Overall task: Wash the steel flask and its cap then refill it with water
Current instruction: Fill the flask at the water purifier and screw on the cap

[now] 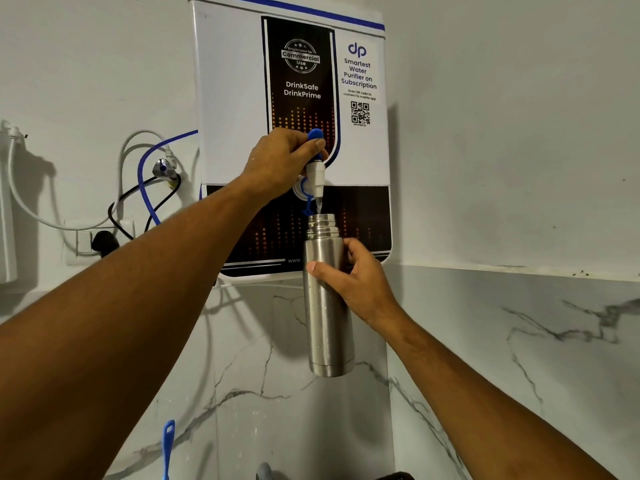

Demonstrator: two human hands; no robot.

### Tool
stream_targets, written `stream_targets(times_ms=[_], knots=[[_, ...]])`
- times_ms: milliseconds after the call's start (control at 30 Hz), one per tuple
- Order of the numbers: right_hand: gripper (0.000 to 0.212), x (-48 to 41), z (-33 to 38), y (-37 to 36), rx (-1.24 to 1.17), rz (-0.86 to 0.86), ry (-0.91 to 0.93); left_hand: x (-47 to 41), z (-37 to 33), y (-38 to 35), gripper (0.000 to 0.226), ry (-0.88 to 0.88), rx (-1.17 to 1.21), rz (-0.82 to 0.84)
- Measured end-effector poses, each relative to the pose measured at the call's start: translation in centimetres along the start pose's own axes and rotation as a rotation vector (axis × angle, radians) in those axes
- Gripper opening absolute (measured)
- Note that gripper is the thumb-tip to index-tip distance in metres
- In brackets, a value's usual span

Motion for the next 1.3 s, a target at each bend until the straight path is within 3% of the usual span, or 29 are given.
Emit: stream_targets(times_ms=[1300], knots=[[0.045,0.15,0.08,-0.01,-0.020,-0.008,0.005,-0.08,0.11,-0.01,0.036,0.000,-0.003,-0.007]])
Point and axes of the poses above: each hand's wrist, its own x-axis away from the middle knuckle, its own y-axis out of the back of the hand, z = x × y, the point moved 8 cm from there along -x, towards the middle knuckle, and after that the axes turned 10 degrees about x, right-handed, at the moved point
